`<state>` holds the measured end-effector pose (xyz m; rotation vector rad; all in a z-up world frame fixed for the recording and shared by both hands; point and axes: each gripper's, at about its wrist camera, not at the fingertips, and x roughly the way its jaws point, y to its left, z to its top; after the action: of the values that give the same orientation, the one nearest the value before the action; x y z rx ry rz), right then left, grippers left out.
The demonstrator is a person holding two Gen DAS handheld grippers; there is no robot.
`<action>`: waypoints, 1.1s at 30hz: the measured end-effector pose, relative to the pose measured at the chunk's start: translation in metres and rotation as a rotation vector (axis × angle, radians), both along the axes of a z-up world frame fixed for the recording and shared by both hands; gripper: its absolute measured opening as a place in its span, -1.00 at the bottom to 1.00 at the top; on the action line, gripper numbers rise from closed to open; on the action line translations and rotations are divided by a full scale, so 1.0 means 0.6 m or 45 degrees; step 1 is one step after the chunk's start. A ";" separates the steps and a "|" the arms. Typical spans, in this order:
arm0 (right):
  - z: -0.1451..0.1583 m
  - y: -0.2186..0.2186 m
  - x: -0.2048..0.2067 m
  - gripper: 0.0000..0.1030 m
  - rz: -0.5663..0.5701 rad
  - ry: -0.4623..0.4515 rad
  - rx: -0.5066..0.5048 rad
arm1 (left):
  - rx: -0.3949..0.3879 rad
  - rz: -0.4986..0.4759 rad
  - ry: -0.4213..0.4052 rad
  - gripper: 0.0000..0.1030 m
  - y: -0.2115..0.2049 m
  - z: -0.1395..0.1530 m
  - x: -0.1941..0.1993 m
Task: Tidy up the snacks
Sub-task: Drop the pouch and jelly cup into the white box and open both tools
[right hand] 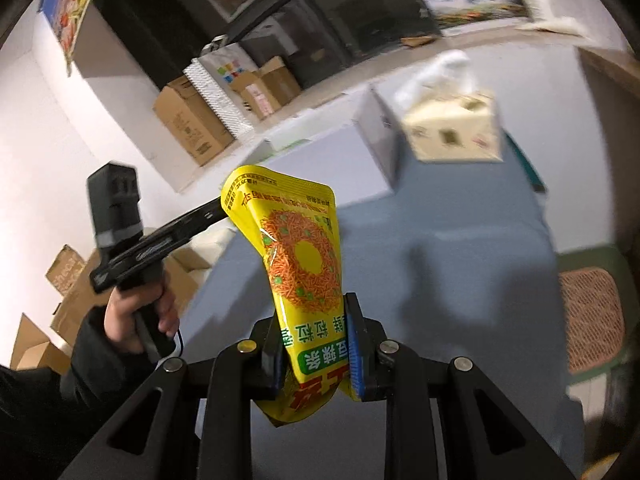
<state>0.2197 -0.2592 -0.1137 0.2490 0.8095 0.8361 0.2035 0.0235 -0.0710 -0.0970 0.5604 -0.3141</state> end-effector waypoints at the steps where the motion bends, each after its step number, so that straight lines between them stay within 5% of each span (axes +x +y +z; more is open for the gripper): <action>1: 0.009 0.018 0.015 -0.50 0.017 -0.002 0.009 | -0.007 0.019 -0.014 -0.08 0.017 0.010 0.003; 10: 0.112 0.186 0.198 -0.50 -0.019 -0.070 0.040 | -0.058 0.186 -0.058 -0.09 0.140 0.067 0.137; 17: 0.117 0.266 0.341 -0.47 -0.146 -0.049 -0.124 | 0.007 0.210 -0.011 -0.07 0.147 0.066 0.261; 18: 0.107 0.273 0.363 -0.35 -0.147 -0.004 -0.143 | -0.013 0.219 0.009 0.10 0.150 0.060 0.274; 19: 0.100 0.278 0.379 -0.27 -0.162 0.024 -0.163 | -0.041 0.225 0.045 0.62 0.156 0.054 0.286; 20: 0.097 0.278 0.389 0.15 -0.212 0.023 -0.177 | -0.080 0.232 0.075 0.89 0.164 0.044 0.293; 21: 0.095 0.274 0.394 0.72 -0.277 0.006 -0.188 | -0.114 0.230 0.063 1.00 0.171 0.040 0.289; 23: 0.093 0.265 0.393 1.00 -0.309 -0.020 -0.145 | -0.153 0.202 0.051 1.00 0.178 0.033 0.277; 33: 0.103 0.272 0.334 1.00 -0.290 -0.161 -0.246 | -0.047 0.352 -0.052 1.00 0.167 0.062 0.178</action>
<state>0.4202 -0.0959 -0.0520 0.1127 0.7225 0.5501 0.3103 0.1239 -0.0336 -0.2012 0.4938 -0.0572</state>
